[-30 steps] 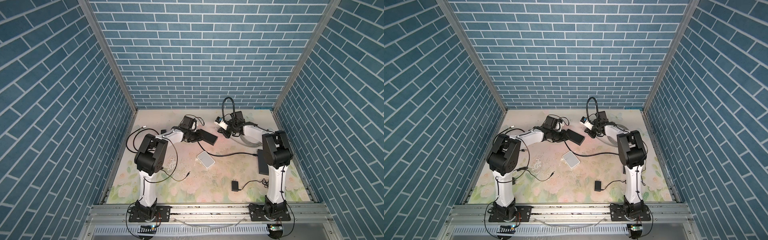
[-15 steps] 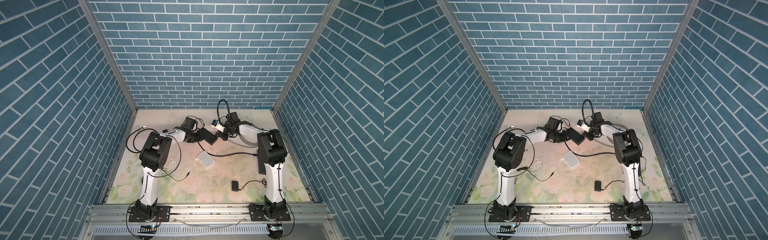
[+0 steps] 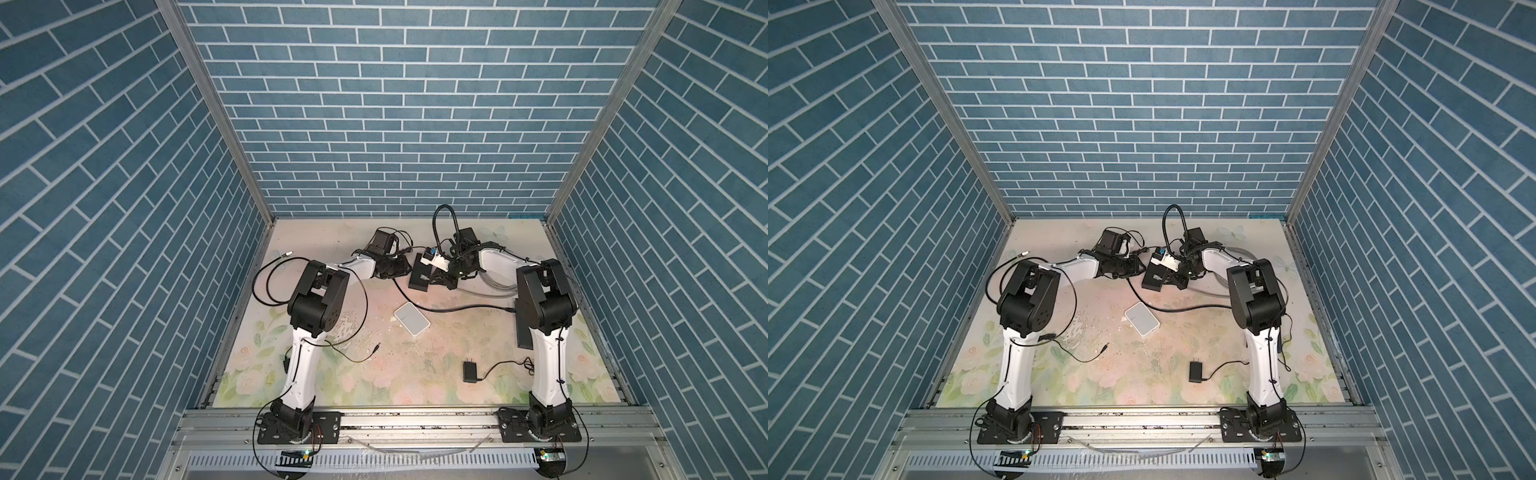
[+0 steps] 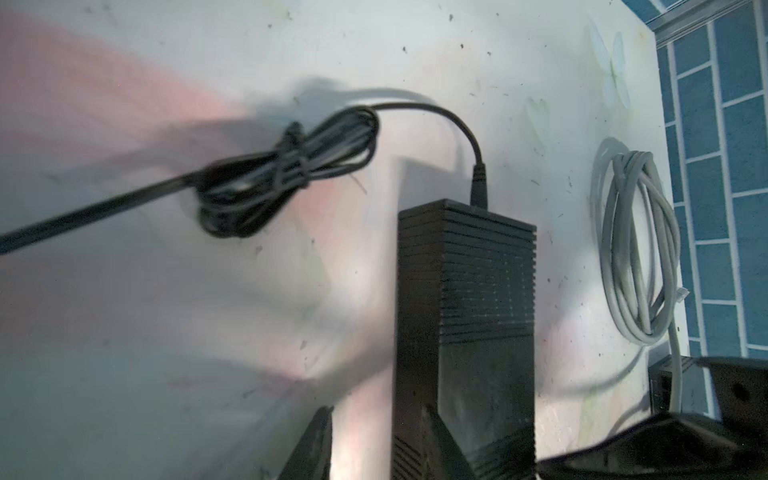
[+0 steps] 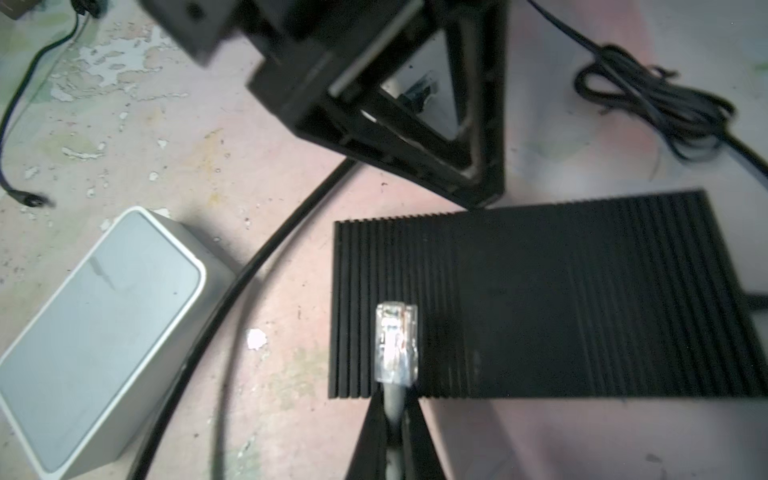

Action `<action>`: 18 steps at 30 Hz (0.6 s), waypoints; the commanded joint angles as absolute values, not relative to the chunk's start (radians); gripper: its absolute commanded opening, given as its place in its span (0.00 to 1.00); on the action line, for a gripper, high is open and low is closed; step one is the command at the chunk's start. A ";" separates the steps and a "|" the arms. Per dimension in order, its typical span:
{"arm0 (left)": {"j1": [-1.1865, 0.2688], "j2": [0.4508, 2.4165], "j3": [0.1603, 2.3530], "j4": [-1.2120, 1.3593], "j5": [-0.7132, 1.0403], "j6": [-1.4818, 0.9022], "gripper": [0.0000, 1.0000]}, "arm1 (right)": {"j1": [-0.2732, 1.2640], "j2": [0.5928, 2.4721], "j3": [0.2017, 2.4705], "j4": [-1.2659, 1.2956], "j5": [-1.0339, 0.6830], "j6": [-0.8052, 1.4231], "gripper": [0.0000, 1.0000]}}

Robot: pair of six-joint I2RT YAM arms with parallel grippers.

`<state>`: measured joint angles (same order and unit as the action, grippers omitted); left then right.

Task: Insert the plug into the switch port

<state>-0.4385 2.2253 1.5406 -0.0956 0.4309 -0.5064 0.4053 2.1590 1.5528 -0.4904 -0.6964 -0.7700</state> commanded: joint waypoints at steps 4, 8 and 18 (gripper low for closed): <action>-0.449 2.219 1.552 -0.109 0.451 -0.484 0.37 | 0.408 2.096 1.514 -0.516 -0.706 -0.821 0.06; -0.440 2.179 1.508 -0.115 0.457 -0.481 0.37 | 0.388 2.046 1.494 -0.531 -0.720 -0.819 0.06; -0.450 2.094 1.478 -0.163 0.520 -0.415 0.42 | 0.378 2.063 1.523 -0.743 -0.522 -0.996 0.06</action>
<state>-0.4423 2.1193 1.4643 -0.1204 0.4770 -0.4587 0.3782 2.0350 1.5005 -0.6262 -0.5827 -0.8879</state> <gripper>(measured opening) 0.421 0.077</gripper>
